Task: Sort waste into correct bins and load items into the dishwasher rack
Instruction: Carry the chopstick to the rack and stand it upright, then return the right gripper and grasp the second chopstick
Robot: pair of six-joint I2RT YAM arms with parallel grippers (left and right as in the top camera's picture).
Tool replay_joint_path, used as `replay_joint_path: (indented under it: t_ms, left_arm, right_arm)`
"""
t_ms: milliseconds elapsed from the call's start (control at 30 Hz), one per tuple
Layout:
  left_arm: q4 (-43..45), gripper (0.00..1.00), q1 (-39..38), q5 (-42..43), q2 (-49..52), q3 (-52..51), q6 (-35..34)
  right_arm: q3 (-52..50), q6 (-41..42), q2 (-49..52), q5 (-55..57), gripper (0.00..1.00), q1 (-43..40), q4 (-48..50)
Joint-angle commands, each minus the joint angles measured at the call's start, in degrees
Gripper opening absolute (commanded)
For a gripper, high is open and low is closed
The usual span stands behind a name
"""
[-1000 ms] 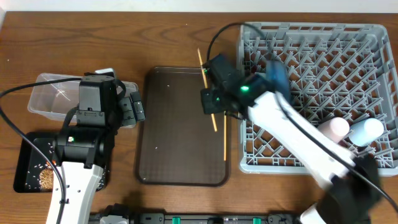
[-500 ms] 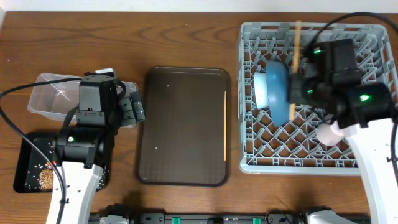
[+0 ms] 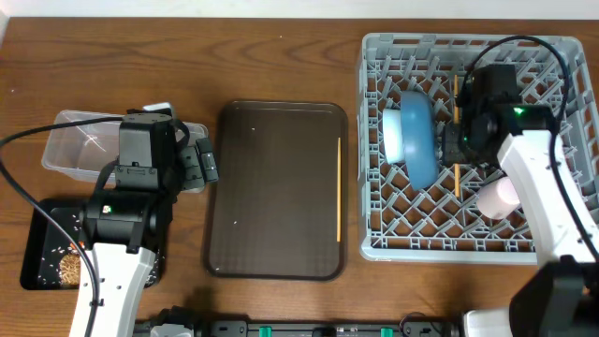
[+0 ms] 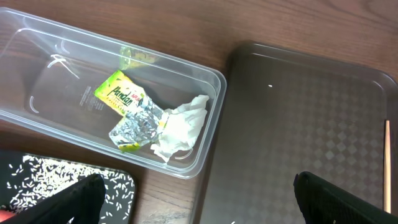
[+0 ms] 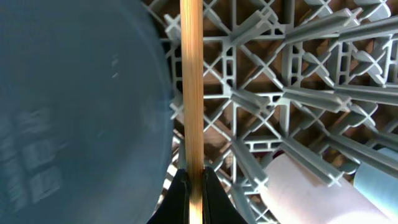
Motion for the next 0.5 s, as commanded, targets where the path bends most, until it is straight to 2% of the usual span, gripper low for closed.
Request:
replay_joint_path:
  t_ms: [0,33,100,167,333,467]
  left_arm:
    - [0.02,0.98,0.31,-0.52,0.17,0.46,-0.52]
    - [0.02,0.98,0.31,-0.52,0.17,0.46,-0.52]
    - [0.02,0.98,0.31,-0.52,0.17,0.46,-0.52]
    - [0.02,0.98,0.31,-0.52,0.17,0.46,-0.52]
    - [0.02,0.98,0.31,-0.52,0.17,0.46,-0.52]
    - [0.02,0.98,0.31,-0.52,0.17,0.46,-0.52]
  right_arm:
    - [0.20,-1.62,0.85,3.50,0.01,-0.63,-0.07]
    - [0.20,-2.51,1.01,3.52,0.04,-0.63,-0.15]
    - [0.28,-2.71,0.98,2.40,0.25,-0.52,-0.52]
    - [1.03,-2.71,0.33,-0.24,0.38,-0.13,-1.73]
    - [6.56,-2.69,-5.16,-4.46,0.47,2.80,-5.49]
    - [10.54,-1.25,-12.31,-9.35,0.45,9.18,-4.79]
